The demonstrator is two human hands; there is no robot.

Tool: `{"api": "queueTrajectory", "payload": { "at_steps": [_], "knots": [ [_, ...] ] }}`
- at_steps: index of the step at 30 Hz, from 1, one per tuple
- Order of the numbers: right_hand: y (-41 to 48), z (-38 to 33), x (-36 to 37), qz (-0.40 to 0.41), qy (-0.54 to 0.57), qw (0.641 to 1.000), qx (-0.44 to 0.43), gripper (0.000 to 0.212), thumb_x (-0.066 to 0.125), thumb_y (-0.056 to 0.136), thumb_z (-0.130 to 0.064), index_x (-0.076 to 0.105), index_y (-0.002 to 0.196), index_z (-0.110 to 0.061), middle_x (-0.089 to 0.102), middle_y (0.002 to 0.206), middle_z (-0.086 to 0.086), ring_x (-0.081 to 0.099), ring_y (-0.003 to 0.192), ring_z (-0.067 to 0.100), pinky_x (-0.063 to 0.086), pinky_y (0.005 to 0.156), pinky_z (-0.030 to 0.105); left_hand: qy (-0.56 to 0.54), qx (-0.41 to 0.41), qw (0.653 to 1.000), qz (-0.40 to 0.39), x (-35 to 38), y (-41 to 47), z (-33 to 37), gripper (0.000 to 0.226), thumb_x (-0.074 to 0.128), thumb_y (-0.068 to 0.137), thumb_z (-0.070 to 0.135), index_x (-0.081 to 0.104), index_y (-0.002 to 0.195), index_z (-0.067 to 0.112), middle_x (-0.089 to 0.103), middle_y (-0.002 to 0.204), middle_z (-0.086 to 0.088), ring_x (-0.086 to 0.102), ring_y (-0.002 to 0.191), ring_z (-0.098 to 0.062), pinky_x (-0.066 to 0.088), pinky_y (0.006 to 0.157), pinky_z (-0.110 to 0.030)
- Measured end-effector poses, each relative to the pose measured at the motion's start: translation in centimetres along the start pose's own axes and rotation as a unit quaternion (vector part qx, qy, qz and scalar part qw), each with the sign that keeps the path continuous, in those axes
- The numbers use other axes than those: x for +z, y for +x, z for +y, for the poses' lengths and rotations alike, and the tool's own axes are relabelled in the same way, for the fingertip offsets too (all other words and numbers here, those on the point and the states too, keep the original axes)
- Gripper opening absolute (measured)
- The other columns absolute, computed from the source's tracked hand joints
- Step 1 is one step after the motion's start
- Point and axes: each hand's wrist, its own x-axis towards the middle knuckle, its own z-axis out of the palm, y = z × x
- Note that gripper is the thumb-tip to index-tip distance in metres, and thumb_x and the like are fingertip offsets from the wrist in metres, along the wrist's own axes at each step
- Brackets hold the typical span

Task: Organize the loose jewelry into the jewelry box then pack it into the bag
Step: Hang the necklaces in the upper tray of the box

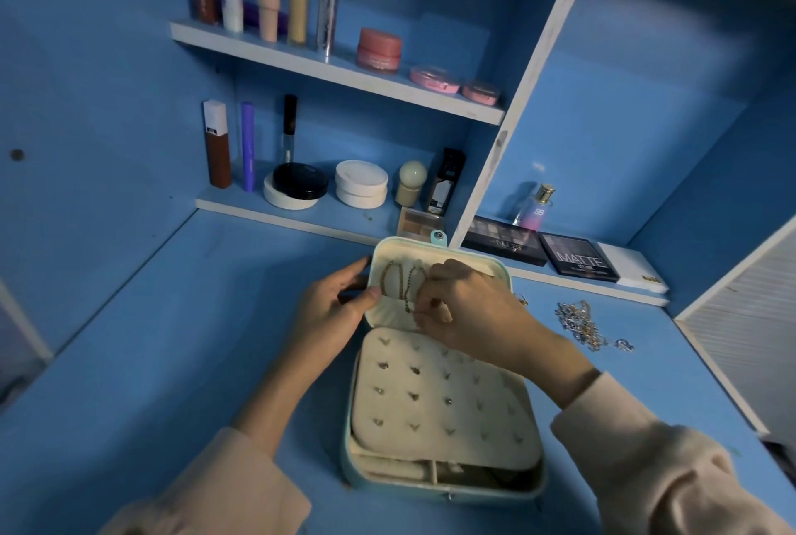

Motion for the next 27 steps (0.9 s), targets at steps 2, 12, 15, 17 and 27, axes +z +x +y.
{"api": "queueTrajectory", "payload": {
  "at_steps": [2, 12, 15, 17, 27],
  "knots": [
    [0.2, 0.2, 0.0, 0.016, 0.016, 1.000, 0.021, 0.010, 0.060, 0.083, -0.023, 0.066, 0.081, -0.015, 0.050, 0.083, -0.008, 0.048, 0.082, 0.013, 0.047, 0.075, 0.035, 0.002, 0.001, 1.000, -0.001, 0.0, 0.0, 0.0, 0.044, 0.062, 0.089, 0.012, 0.054, 0.131, 0.023, 0.057, 0.091, 0.029, 0.054, 0.078, 0.021, 0.037, 0.063, 0.003],
    [0.0, 1.5, 0.4, 0.030, 0.097, 0.995, -0.001, 0.007, 0.071, 0.078, -0.023, 0.071, 0.081, -0.017, 0.059, 0.081, -0.005, 0.048, 0.076, 0.008, 0.045, 0.073, 0.028, 0.006, 0.003, 1.000, -0.005, -0.1, -0.1, -0.2, 0.043, 0.062, 0.089, 0.014, 0.055, 0.131, 0.024, 0.058, 0.092, 0.028, 0.055, 0.081, 0.020, 0.039, 0.065, 0.000],
    [0.1, 1.1, 0.8, 0.022, 0.085, 0.996, -0.002, 0.005, 0.067, 0.077, -0.016, 0.070, 0.081, -0.015, 0.056, 0.083, -0.007, 0.045, 0.082, 0.007, 0.046, 0.076, 0.032, 0.005, 0.005, 1.000, -0.004, -0.1, 0.0, -0.2, 0.044, 0.062, 0.089, 0.013, 0.054, 0.132, 0.022, 0.056, 0.092, 0.029, 0.052, 0.077, 0.025, 0.037, 0.063, 0.004],
    [0.2, 1.0, 0.8, 0.021, 0.081, 0.996, 0.000, 0.004, 0.066, 0.076, -0.015, 0.069, 0.078, -0.014, 0.054, 0.081, -0.008, 0.045, 0.080, 0.008, 0.046, 0.074, 0.032, 0.004, 0.005, 1.000, -0.001, -0.1, 0.0, -0.2, 0.045, 0.062, 0.089, 0.011, 0.054, 0.132, 0.021, 0.057, 0.093, 0.028, 0.054, 0.078, 0.023, 0.038, 0.063, 0.004],
    [0.3, 2.5, 0.2, 0.098, 0.108, 0.987, 0.063, 0.009, 0.061, 0.083, -0.011, 0.070, 0.084, -0.012, 0.062, 0.078, -0.007, 0.053, 0.070, 0.010, 0.050, 0.069, 0.034, 0.007, 0.007, 1.000, -0.002, 0.0, -0.1, 0.0, 0.043, 0.061, 0.090, 0.012, 0.054, 0.131, 0.023, 0.060, 0.097, 0.023, 0.052, 0.082, 0.018, 0.038, 0.062, 0.003]
  ]
}}
